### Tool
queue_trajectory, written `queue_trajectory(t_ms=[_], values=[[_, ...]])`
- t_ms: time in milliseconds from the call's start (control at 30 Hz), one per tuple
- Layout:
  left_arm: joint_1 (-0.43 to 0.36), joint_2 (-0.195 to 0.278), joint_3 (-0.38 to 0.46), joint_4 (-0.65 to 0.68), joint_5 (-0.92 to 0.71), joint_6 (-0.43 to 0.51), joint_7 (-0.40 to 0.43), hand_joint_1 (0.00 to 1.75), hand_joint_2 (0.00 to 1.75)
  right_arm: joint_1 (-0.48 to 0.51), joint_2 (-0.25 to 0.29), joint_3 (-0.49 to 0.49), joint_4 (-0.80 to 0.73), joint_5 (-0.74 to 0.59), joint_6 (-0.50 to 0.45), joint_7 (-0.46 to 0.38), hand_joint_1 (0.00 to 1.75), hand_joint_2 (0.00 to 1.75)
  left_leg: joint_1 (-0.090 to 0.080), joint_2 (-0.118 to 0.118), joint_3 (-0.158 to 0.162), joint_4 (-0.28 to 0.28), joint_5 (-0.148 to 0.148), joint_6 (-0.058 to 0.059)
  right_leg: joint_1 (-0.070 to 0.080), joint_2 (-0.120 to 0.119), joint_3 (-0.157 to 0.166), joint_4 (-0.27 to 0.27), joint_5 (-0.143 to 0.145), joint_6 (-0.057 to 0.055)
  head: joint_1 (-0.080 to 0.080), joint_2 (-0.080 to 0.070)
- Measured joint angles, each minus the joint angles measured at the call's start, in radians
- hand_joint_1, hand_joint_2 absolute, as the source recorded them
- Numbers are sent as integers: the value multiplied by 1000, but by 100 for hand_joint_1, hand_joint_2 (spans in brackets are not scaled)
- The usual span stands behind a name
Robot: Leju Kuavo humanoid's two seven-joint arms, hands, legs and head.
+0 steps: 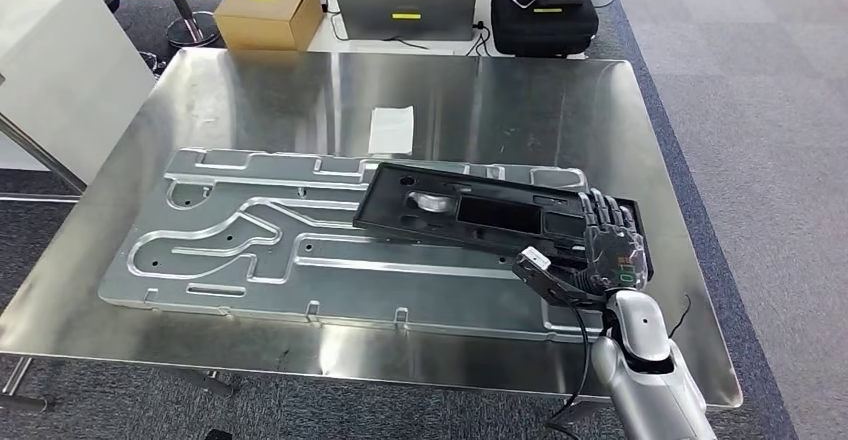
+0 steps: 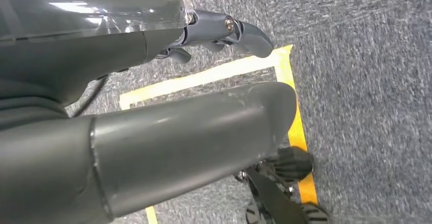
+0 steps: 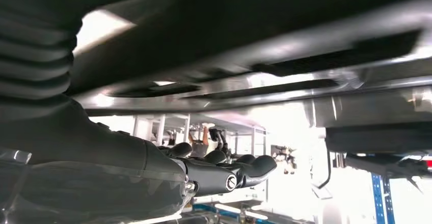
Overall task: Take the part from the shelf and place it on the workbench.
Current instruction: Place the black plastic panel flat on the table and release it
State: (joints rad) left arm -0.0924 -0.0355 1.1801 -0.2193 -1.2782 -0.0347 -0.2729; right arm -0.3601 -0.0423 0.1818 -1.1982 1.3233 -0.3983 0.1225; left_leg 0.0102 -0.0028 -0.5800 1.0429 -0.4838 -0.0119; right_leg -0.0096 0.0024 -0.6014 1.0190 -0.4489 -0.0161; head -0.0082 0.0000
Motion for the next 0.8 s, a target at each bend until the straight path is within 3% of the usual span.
queue_trajectory(t_ms=[100, 133, 167, 200, 233, 267, 333, 467, 533, 633, 667, 700, 733, 800], values=[[0, 0, 9, 0, 16, -12, 1, 0, 0, 4, 0, 0, -3, 0, 0, -4, 0, 0, 3, 0, -68, 166, -95, -11, -1, -4, 1, -2, 5, -11, -6, 0], [1, 0, 13, 0, 21, -16, 0, 0, 0, 8, 0, 0, -3, 0, 0, -5, 0, 0, 3, 0, -93, 225, -119, -13, 0, -5, -1, -1, 5, -12, -6, 0], [1, 0, 16, 0, 23, -20, 0, 0, 0, 13, 0, 0, -3, 1, 0, -6, 0, 0, 3, 0, -104, 255, -124, -13, 1, -5, -3, 1, 5, -12, -6, 0], [2, 0, 18, 0, 25, -22, 0, 0, 0, 17, 0, 0, -3, 1, 0, -7, 0, 0, 3, 0, -98, 248, -109, -13, 1, -5, -5, 3, 5, -12, -6, 0], [1, 0, 19, 0, 27, -24, -1, 0, 0, 20, 0, 0, -4, 2, 0, -8, 0, 0, 3, 0, -73, 201, -78, -11, 1, -4, -6, 6, 5, -11, -6, 0], [1, 0, 20, 0, 28, -25, -1, 0, 0, 22, 1, 0, -4, 4, 0, -8, 0, 0, 2, 0, -38, 131, -43, -7, 2, -3, -7, 7, 6, -11, -6, 0], [0, 1, 22, 0, 28, -26, -1, 0, 0, 24, 1, 0, -6, 6, 0, -8, 0, 0, 0, -1, 18, 18, -3, 0, 4, -1, -12, 11, 8, -6, -6, 0], [1, 0, 25, 0, 28, -28, -2, 0, 0, 31, 0, 0, -11, 6, -1, -9, 0, 0, -2, -1, 20, -20, 17, 19, 6, 2, -26, 13, 20, 18, -5, 0], [-1, -1, 25, 0, 28, -30, -2, 0, 0, 33, 1, -1, -12, 6, -2, -10, 0, 0, 3, 1, 12, -30, 35, 33, 5, 3, -41, 47, -19, 28, -3, 0], [-2, -2, 25, 0, 28, -35, -2, 0, 0, 36, 0, -2, -12, 7, -5, -12, 0, 0, 2, 3, -15, -31, 55, 43, 2, 3, -94, 215, -141, 39, 2, 0], [-1, -2, 25, 0, 28, -36, -2, 0, 0, 39, 0, -2, -12, 7, -5, -12, 0, 0, 1, 3, -26, -29, 61, 43, 2, 3, -101, 256, -158, 41, 2, 0], [-1, -2, 26, 0, 28, -37, -1, 0, 0, 41, 0, -3, -12, 7, -5, -13, 0, 0, 1, 3, -35, -27, 66, 42, 2, 3, -90, 260, -153, 41, 2, 0], [-1, -2, 26, 0, 28, -38, -1, 0, 0, 42, 0, -3, -12, 7, -5, -14, 0, 0, 1, 3, -43, -25, 70, 40, 2, 3, -61, 228, -130, 40, 2, 0], [-1, -2, 26, 0, 28, -39, -1, 0, 0, 42, 1, -3, -15, 7, -5, -16, 0, 0, 0, 2, -55, -21, 77, 35, 4, 3, 26, 100, -81, 31, 2, 0]])
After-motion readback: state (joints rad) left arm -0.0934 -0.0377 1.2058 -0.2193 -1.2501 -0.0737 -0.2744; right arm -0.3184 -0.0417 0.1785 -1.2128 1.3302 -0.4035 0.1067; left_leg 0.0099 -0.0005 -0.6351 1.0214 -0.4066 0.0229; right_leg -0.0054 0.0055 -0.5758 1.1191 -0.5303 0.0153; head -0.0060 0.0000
